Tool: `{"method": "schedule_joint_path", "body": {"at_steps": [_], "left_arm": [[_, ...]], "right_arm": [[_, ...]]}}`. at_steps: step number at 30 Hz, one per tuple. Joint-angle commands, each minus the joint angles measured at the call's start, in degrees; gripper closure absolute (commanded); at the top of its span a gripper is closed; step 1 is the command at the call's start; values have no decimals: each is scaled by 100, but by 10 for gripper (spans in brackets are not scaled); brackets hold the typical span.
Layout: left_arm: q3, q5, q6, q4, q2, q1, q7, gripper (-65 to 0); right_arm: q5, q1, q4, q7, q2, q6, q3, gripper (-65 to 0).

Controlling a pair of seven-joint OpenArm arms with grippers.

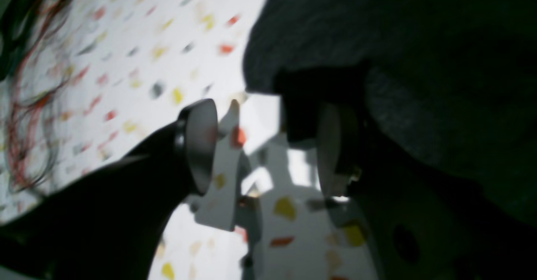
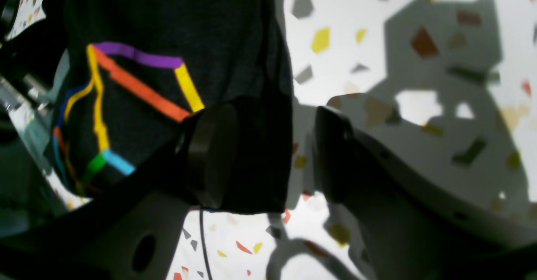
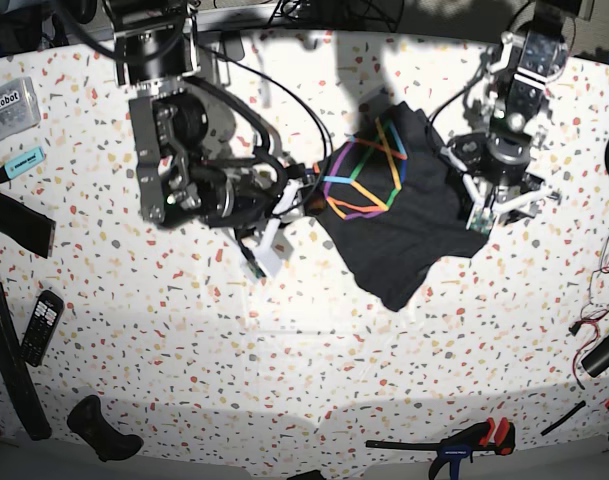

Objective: Fold the T-shirt properly
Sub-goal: 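Grasp the bundle sides with both grippers and square it up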

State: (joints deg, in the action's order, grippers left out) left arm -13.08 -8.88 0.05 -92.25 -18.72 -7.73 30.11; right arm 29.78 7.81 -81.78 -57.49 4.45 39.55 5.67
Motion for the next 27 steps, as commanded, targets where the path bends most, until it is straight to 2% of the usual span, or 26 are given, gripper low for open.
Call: {"method": "schedule_joint_path", "body": {"at_steps": [1, 4, 14, 23, 27], "left_arm": [[17, 66, 7, -70, -33, 83, -155, -355], [17, 260, -4, -66, -17, 227, -170, -355], [17, 490, -634, -28, 0, 328, -284, -355], [17, 610, -767, -28, 223, 363, -310, -355], [20, 619, -780, -31, 249, 442, -192, -355]], "right_arm": [[144, -9, -105, 52, -15, 45, -2, -323], [420, -291, -105, 52, -17, 45, -2, -323], [647, -844, -264, 9, -24, 45, -2, -323], [636, -1458, -1506, -15, -109, 45, -9, -323], [597, -1462, -1674, -26, -111, 45, -9, -323]]}}
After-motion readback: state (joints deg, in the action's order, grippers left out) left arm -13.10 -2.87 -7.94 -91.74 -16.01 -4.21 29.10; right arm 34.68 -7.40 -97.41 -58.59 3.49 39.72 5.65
